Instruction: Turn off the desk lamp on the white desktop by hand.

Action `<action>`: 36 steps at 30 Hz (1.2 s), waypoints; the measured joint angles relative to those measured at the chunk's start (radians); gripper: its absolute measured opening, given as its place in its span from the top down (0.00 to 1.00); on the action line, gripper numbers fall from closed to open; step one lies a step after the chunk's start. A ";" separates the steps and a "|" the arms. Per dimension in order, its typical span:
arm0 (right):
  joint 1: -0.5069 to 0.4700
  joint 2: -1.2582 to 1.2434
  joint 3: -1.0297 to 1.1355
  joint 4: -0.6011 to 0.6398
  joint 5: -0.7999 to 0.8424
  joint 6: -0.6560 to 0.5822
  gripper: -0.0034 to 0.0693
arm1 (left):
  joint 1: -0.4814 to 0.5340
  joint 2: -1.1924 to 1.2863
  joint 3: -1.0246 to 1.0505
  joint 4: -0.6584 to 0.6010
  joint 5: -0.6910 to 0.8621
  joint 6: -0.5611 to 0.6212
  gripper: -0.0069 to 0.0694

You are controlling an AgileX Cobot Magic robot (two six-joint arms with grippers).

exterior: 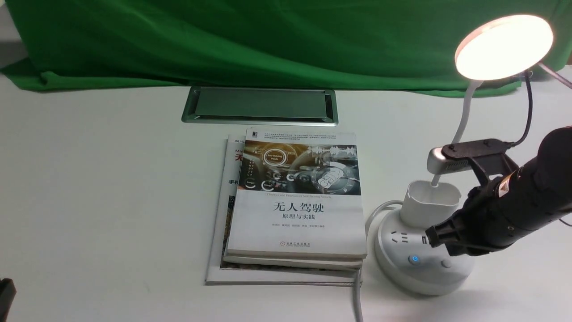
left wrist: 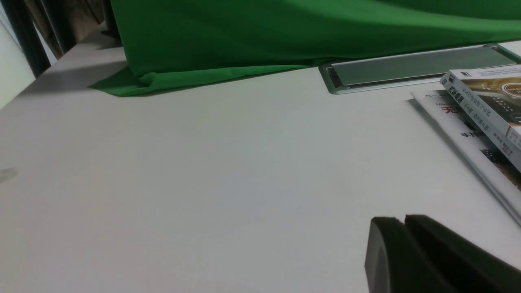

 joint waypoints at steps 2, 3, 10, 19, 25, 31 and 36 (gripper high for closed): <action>0.006 0.029 0.000 0.000 -0.005 0.000 0.90 | 0.000 0.000 0.000 0.000 0.000 0.000 0.88; 0.008 0.046 0.000 0.000 -0.007 0.000 0.90 | 0.000 0.000 0.000 0.000 0.000 0.001 0.88; 0.012 0.083 -0.012 -0.008 -0.009 0.013 0.90 | 0.000 0.000 0.000 0.000 0.000 0.001 0.88; 0.015 -0.043 0.001 -0.018 0.021 0.017 0.90 | 0.000 0.000 0.000 0.000 0.000 0.001 0.88; 0.016 -0.314 0.089 -0.019 0.081 0.017 0.90 | 0.000 0.000 0.000 0.000 0.000 0.001 0.88; 0.016 -0.565 0.183 -0.019 0.188 0.020 0.90 | 0.000 0.000 0.000 0.000 0.000 -0.001 0.88; 0.016 -0.708 0.188 -0.019 0.199 0.020 0.90 | 0.000 0.000 0.000 0.000 0.000 0.000 0.88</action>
